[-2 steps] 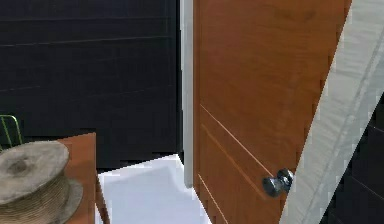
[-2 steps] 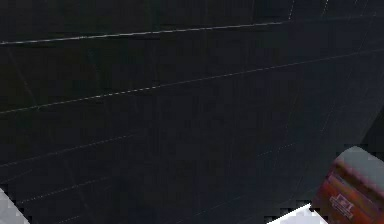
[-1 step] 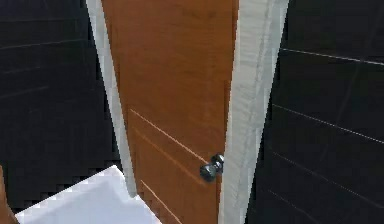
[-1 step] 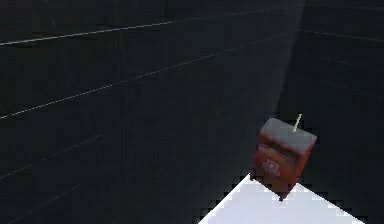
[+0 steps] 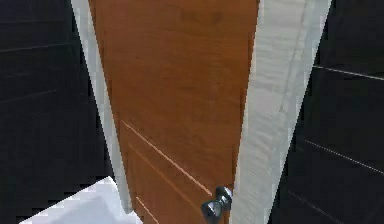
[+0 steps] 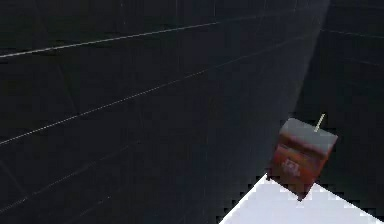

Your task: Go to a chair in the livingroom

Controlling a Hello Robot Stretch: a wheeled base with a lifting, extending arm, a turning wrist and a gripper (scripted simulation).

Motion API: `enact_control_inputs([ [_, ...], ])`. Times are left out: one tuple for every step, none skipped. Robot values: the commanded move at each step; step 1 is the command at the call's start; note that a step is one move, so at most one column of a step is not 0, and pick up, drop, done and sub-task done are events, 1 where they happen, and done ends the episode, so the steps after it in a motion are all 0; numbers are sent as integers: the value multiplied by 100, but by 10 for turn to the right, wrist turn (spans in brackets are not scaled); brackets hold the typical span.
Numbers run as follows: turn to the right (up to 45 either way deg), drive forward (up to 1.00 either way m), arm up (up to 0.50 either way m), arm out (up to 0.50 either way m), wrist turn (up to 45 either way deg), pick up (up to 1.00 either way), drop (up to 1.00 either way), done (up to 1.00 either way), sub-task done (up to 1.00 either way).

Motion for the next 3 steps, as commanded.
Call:
enact_control_inputs([
  [-390, 0, 0, 0, 0, 0, 0, 0, 0],
  [0, 100, 0, 0, 0, 0, 0, 0, 0],
  [-450, 0, 0, 0, 0, 0, 0, 0, 0],
])
